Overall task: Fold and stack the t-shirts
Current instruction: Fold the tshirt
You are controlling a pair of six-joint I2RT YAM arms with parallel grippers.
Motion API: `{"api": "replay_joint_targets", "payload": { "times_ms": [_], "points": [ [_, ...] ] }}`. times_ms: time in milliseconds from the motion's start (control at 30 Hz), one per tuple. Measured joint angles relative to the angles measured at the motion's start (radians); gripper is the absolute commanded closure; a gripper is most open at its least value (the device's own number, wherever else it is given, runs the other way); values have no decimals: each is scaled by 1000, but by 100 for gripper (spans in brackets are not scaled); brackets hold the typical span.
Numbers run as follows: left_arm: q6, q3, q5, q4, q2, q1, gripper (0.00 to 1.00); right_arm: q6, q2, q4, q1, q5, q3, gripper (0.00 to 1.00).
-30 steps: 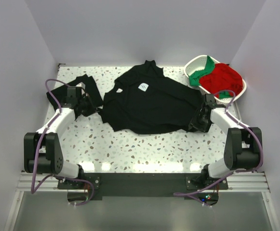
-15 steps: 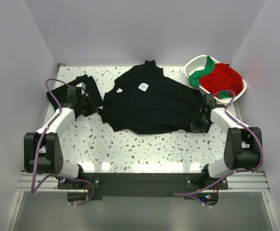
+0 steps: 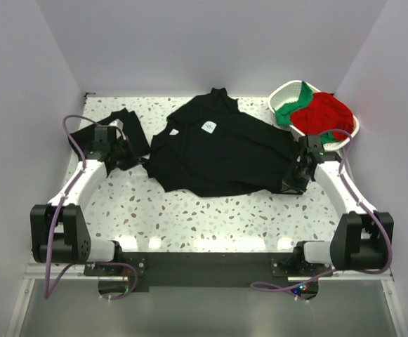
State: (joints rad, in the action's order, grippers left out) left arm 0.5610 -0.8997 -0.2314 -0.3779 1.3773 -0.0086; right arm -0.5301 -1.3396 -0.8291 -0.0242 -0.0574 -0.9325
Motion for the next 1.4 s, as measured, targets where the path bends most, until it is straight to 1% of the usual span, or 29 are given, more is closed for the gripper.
{"api": "replay_joint_targets", "payload": {
  "times_ms": [333,567,667,867,1033,1167,1267,1400],
  "points": [
    [32,26,-5,-127,-206,0,100,-23,282,-262,0,-45,0,100],
    [58,39,30,-256,-334,0,100,-61,420,-421,0,-70,2,100],
    [71,40,56,-312,-404,0,100,-65,460,-463,0,-70,2,100],
    [79,47,107,-407,-542,0,100,-63,529,-492,0,-68,5,100],
    [82,79,120,-483,-587,1,100,-59,565,-497,0,-66,22,100],
    [82,98,127,-512,-600,1,100,-56,588,-501,0,-68,53,100],
    [82,106,119,-502,-579,1,100,-56,589,-504,0,-70,76,100],
    [74,111,106,-465,-513,-2,100,-61,580,-507,0,-86,92,100]
  ]
}}
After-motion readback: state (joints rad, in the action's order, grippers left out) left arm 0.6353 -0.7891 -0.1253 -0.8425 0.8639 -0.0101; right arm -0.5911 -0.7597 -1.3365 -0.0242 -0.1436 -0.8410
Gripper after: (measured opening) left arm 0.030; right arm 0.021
